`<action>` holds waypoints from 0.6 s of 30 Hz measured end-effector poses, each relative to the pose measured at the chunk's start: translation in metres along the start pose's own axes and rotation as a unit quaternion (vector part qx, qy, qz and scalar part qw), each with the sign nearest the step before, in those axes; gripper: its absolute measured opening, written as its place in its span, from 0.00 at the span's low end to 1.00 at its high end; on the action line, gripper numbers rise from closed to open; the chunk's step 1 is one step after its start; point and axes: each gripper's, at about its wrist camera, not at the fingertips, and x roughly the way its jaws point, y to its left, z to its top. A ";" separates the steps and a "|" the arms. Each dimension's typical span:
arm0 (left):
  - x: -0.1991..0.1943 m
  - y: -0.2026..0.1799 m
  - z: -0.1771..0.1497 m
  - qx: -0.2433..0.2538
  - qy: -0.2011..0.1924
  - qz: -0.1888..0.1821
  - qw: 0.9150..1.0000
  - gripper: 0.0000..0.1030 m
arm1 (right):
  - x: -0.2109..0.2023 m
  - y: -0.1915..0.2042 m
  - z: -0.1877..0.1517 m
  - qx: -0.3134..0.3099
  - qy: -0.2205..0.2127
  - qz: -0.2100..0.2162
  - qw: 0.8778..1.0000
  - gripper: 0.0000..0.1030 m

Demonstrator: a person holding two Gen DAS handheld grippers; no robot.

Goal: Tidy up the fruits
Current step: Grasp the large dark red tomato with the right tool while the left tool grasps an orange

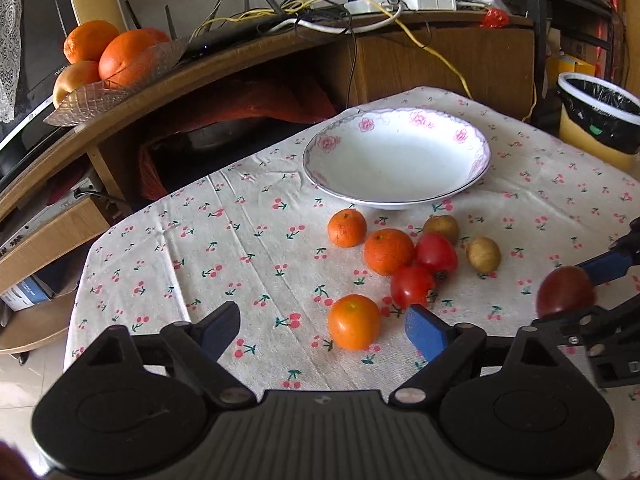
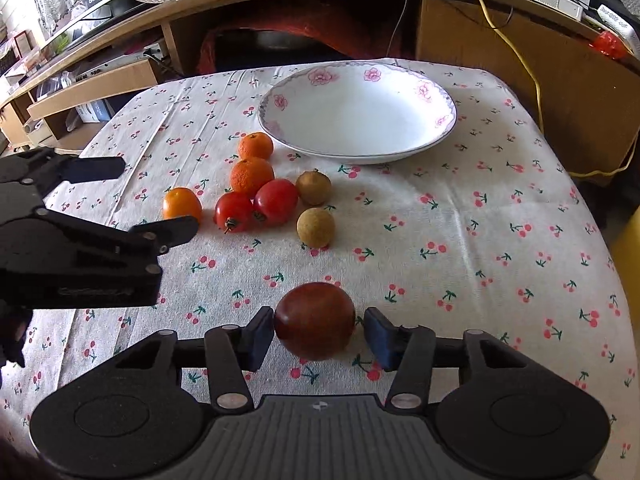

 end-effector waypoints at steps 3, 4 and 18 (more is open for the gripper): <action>0.008 0.002 0.000 -0.003 0.009 -0.009 1.000 0.81 | 0.001 -0.002 0.002 0.001 -0.001 0.002 1.000 0.44; 0.010 0.003 0.001 -0.006 0.015 -0.016 1.000 0.76 | 0.002 -0.002 0.003 0.000 -0.001 0.002 1.000 0.44; 0.016 0.003 0.004 -0.019 0.039 -0.061 0.997 0.41 | 0.001 -0.006 0.002 -0.007 -0.009 0.020 1.000 0.35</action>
